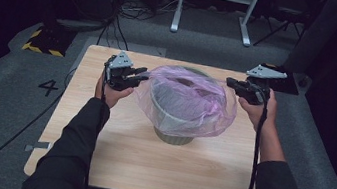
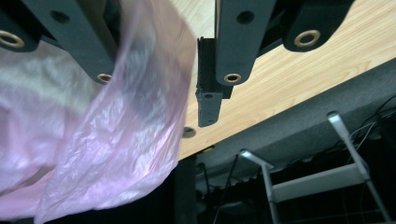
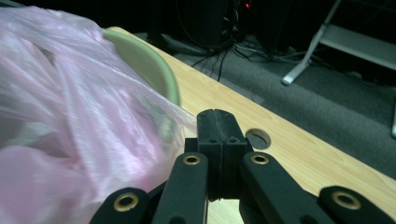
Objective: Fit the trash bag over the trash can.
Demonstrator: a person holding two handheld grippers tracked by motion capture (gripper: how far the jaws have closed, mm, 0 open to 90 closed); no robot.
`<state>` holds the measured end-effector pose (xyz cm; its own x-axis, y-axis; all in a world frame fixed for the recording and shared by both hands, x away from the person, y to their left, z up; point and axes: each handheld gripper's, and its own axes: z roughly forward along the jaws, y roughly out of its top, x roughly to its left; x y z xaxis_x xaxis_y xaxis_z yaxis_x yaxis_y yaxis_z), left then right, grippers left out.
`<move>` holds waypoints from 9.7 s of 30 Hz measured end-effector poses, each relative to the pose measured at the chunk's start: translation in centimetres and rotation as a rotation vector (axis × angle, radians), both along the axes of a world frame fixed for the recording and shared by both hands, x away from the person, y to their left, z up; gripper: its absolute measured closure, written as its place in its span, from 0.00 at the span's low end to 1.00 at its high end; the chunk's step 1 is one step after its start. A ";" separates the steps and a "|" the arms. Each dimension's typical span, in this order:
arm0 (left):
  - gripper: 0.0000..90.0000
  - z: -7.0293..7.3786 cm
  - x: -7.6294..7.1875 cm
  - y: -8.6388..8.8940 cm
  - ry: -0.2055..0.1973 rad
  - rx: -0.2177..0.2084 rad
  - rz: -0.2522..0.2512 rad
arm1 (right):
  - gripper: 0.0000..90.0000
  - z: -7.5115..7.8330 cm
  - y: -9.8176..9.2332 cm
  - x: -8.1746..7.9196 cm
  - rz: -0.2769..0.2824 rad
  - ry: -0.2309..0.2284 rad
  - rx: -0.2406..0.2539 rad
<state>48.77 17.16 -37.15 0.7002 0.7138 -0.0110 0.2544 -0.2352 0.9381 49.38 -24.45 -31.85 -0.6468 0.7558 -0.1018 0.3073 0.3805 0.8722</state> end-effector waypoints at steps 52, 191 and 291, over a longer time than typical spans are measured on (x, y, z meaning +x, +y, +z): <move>0.27 -3.6 -1.4 3.0 0.069 -0.036 0.056 | 0.47 -6.5 -3.9 1.0 -0.001 0.132 0.074; 0.11 -13.3 -12.2 3.6 0.300 0.314 -0.024 | 0.31 0.7 10.7 -2.0 0.352 0.122 -0.308; 0.11 -13.3 -12.2 3.6 0.301 0.313 -0.024 | 0.20 0.7 0.6 -10.8 0.168 -0.049 -0.180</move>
<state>36.60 20.77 -50.44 0.7152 0.6990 -0.0031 0.4969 -0.5052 0.7056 38.57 -23.90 -31.20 -0.7525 0.6053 -0.2597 0.1856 0.5732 0.7981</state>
